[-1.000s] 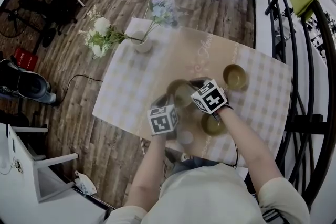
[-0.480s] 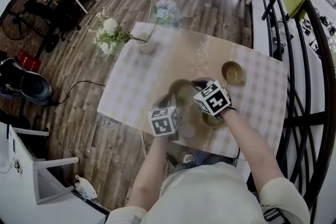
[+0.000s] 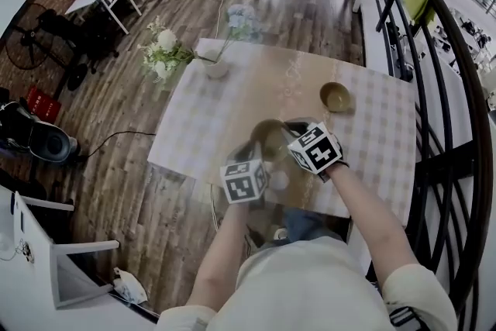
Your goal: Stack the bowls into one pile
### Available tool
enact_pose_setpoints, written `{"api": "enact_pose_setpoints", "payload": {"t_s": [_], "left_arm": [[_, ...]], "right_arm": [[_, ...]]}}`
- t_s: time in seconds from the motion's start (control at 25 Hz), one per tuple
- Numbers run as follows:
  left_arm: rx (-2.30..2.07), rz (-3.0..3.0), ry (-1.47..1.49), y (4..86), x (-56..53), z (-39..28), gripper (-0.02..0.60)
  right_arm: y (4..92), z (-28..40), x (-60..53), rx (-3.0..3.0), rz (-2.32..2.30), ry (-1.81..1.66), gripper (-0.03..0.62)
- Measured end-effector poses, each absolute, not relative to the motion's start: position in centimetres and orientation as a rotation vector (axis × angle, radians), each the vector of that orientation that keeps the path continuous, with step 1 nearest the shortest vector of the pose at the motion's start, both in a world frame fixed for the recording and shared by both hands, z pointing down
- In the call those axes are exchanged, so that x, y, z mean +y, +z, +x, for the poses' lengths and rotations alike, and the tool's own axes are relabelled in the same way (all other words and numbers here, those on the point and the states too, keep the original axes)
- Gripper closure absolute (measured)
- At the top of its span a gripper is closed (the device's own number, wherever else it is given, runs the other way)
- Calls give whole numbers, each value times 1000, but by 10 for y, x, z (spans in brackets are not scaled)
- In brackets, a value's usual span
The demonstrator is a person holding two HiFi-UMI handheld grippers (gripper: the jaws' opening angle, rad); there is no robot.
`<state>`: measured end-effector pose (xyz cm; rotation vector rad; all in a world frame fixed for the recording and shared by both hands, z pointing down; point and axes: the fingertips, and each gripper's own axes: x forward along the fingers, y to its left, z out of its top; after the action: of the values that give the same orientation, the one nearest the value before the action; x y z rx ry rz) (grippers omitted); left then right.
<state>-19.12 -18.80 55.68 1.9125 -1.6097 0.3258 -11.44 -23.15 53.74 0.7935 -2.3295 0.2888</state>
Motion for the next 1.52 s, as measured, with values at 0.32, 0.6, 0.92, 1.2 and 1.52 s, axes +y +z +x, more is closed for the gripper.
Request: {"api": "enact_pose_setpoints", "payload": {"t_s": [0.32,0.6,0.92,1.2,1.52], "left_arm": [[-1565,1969,349,550,-163,-176,540],[-1497,2032,356,543,-150,-151,543],[-1421,2088,379,539,-151,-110,543],[-1365,2123,418,547,-164,-75,543],[-1315,2119,485,561,-175,-55,543]], "right_arm": [[532,-95,-199,-2317,882,310,571],[527,-67,-180,-2290,965,329,571],[527,-24,-177,-2252,1036,361,571],[537,12,-186,-2229,1077,398,571],[552,33,-195,-2202,1077,459,571]]}}
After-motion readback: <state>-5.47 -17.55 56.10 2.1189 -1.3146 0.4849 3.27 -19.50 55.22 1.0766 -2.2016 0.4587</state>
